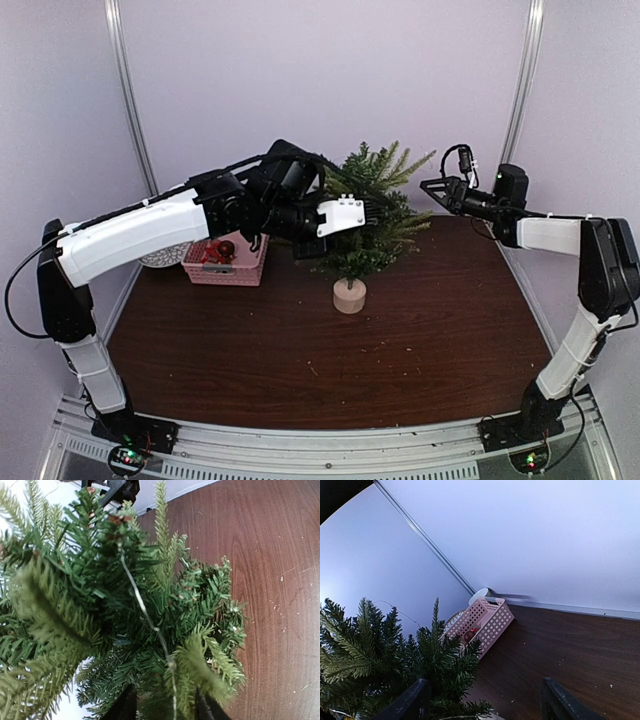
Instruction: Decorate the small christmas tree
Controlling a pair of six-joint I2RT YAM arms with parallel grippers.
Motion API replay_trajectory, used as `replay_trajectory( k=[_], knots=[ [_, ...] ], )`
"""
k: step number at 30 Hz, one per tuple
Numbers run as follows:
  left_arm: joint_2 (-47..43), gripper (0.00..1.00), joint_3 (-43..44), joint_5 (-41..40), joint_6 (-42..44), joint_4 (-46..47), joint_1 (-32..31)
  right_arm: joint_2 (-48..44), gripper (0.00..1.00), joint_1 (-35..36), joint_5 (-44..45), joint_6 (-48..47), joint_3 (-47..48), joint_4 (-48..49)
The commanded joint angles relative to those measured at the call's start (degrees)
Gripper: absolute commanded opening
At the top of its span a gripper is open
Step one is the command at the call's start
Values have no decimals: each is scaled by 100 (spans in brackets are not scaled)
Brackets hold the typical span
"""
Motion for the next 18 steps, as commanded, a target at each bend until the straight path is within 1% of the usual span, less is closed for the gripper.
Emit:
replay_trajectory(
  k=[1, 4, 9, 12, 15, 18],
  knots=[
    [-249, 44, -24, -33, -177, 103, 30, -366, 78, -82, 453, -362, -93, -380],
    [-432, 53, -163, 44, -268, 156, 33, -498, 78, -116, 616, -522, -132, -617],
    [-780, 59, -501, 167, -400, 296, 32, -645, 79, -152, 826, -718, -157, -903],
    [-1049, 64, -765, 292, -559, 378, 55, -749, 80, -179, 883, -716, -230, -908],
    [-1498, 69, -1161, 651, -1005, 558, 213, -937, 82, -207, 1006, -777, -318, -985],
    [-2152, 71, -1727, 1281, -1718, 995, 554, -1184, 85, -236, 1211, -989, -344, -1324]
  ],
)
